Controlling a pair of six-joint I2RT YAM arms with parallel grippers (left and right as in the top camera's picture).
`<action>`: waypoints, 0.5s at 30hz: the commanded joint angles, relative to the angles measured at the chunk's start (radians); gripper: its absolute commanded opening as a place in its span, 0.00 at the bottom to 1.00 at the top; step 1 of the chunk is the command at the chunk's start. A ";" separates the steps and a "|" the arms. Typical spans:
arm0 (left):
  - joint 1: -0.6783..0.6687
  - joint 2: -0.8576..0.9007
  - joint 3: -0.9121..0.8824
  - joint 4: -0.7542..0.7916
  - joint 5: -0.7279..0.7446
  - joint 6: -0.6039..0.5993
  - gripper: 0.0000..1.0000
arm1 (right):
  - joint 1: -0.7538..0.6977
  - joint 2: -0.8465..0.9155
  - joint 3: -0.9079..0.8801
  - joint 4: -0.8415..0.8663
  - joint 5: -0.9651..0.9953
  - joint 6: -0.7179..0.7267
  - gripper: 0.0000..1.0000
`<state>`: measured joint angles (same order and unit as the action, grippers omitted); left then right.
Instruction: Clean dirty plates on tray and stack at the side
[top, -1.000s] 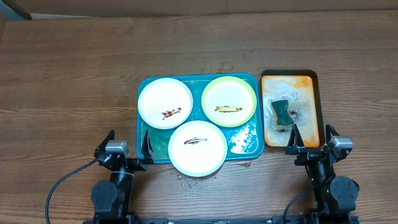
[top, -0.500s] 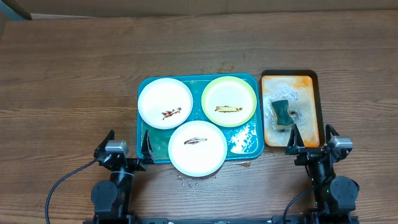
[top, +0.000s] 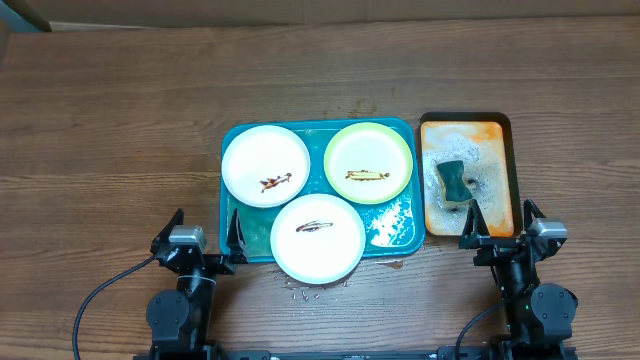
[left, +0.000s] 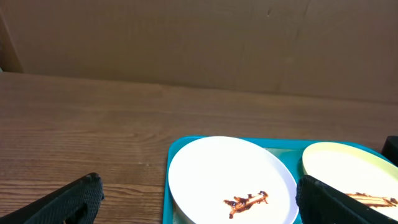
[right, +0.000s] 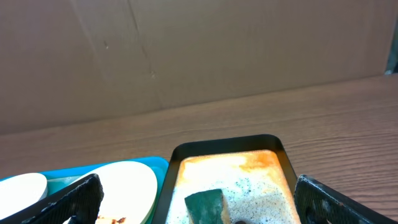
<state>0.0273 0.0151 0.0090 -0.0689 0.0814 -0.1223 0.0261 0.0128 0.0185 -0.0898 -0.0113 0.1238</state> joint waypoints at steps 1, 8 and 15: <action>-0.005 -0.010 -0.004 -0.003 -0.011 0.022 1.00 | -0.004 -0.010 -0.010 0.005 0.010 0.001 1.00; -0.005 -0.010 -0.004 -0.003 -0.011 0.021 1.00 | -0.004 -0.010 -0.010 0.005 0.010 0.001 1.00; -0.005 -0.010 -0.004 -0.002 -0.006 0.018 1.00 | -0.004 -0.010 -0.010 0.005 0.010 0.002 1.00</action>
<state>0.0273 0.0151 0.0090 -0.0689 0.0814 -0.1223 0.0261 0.0128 0.0185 -0.0902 -0.0109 0.1238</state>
